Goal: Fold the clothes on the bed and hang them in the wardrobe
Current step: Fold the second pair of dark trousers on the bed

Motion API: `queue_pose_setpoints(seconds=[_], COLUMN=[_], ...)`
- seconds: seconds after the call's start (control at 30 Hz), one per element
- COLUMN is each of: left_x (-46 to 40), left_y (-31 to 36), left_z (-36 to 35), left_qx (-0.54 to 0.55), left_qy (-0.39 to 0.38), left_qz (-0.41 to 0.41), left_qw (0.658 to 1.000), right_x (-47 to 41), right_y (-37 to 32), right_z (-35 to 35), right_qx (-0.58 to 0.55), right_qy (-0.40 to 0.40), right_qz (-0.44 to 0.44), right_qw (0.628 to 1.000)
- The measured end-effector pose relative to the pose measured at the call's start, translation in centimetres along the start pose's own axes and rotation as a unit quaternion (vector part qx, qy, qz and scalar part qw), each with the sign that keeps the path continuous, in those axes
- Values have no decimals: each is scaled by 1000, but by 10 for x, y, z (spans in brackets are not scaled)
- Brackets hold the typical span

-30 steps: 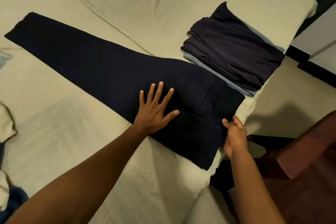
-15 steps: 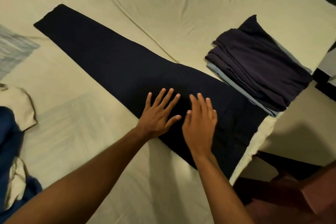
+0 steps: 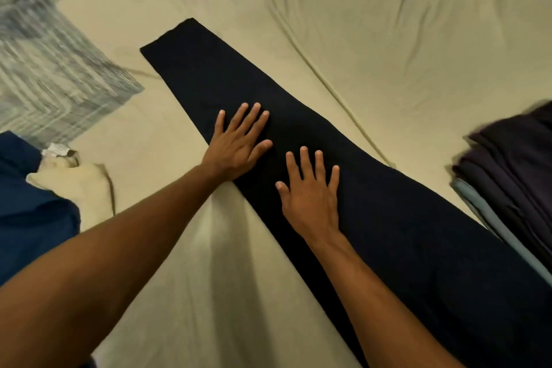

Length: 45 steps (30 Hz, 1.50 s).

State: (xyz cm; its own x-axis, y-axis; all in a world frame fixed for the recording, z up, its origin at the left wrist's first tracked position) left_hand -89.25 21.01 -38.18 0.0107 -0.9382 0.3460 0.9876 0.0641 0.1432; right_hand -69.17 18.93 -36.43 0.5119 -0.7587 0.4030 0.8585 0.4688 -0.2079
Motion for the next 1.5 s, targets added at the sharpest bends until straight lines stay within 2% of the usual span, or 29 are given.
queue_pose_setpoints(seconds=[0.27, 0.47, 0.6, 0.77, 0.87, 0.93, 0.97, 1.03, 1.1, 1.17, 1.23, 1.3, 1.37, 1.43, 1.5], left_x=[-56, -91, -105, -109, -93, -72, -59, -31, 0, 28, 55, 76, 93, 107, 116], left_y=[-139, -219, -253, -259, -232, -200, -180, -131, -73, -11, 56, 114, 156, 177, 177], left_z=[46, 84, 113, 140, 159, 174, 181, 190, 190, 176, 141, 95, 48, 17, 10], left_qx=[36, 143, 130, 300, 304, 295, 283, 243, 218, 206, 204, 189, 163, 167, 192], left_qy=[-17, -27, -6, -15, 66, 135, 167, 218, 257, 270, 237, 173, 94, 52, 89], left_qz=[113, 260, 333, 328, 278, 231, 205, 146, 69, -8, -84, -134, -161, -156, -134], left_qw=[993, 955, 934, 896, 909, 917, 922, 934, 939, 940, 946, 957, 969, 972, 968], right_x=[-103, -140, -139, -138, -138, -133, -127, -107, -76, -41, -6, 29, 55, 69, 75], right_y=[-66, -92, -92, -91, -87, -84, -83, -76, -61, -43, -19, 10, 29, 43, 52], right_z=[22, 22, 14, 13, 16, 22, 29, 42, 55, 62, 59, 53, 42, 25, 14], right_qx=[10, 18, 33, 39, 7, -94, -181, -358, -523, -710, -836, -891, -903, -879, -837], right_qy=[3, 29, 53, 56, 55, 78, 92, 116, 127, 99, 53, 62, 65, 40, 42], right_qz=[43, 27, 16, 18, 19, 38, 49, 36, -3, -28, -24, -35, -50, -101, -160], right_qw=[999, 999, 998, 998, 998, 992, 978, 926, 843, 697, 545, 449, 422, 463, 521])
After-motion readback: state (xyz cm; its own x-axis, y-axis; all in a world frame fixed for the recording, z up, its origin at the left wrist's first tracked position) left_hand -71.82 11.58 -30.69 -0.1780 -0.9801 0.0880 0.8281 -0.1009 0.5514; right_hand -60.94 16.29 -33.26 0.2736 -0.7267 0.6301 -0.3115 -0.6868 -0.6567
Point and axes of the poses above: each hand's wrist, its own x-axis away from the middle knuckle, its own z-axis out of the back of the hand, y = z × x, the point moved 3 cm from there along -x, towards the middle knuckle, and after that the axes turned 15 degrees about -y, right-handed, at the moved point
